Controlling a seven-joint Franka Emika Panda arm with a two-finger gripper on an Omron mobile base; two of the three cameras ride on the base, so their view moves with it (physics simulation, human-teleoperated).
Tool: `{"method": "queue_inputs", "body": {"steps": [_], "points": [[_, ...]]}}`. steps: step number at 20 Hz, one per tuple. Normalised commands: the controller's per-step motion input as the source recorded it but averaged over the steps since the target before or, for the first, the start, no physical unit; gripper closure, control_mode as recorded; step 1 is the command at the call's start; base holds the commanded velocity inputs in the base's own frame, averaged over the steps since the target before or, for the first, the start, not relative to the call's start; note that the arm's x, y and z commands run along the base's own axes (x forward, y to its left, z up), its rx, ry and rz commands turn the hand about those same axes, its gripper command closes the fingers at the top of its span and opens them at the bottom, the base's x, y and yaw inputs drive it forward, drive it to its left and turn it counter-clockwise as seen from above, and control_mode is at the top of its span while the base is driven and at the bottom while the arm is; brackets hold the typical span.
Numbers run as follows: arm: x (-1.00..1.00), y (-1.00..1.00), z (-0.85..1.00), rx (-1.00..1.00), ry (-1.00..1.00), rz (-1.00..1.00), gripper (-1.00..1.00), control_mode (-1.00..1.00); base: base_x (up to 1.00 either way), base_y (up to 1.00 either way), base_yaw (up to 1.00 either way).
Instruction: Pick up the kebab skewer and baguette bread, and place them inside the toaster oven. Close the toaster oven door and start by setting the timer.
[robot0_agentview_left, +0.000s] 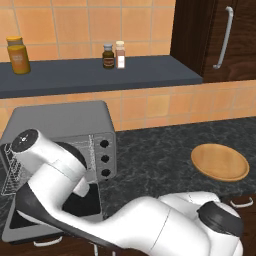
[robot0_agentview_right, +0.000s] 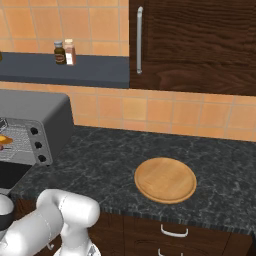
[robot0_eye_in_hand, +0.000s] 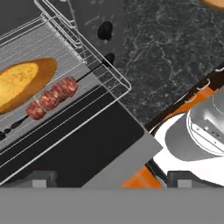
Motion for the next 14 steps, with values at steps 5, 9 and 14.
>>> {"method": "queue_inputs", "body": {"steps": [5,9,14], "points": [[0.00,-0.20,-0.04,-0.19,-0.11,0.53,-1.00,-1.00,0.00,0.00,0.00],[0.00,0.03,-0.03,-0.20,-0.21,0.35,-1.00,-1.00,0.00,0.00,0.00],[0.00,0.20,-0.02,-0.07,-0.31,0.28,-1.00,-1.00,0.00,0.00,0.00]]}}
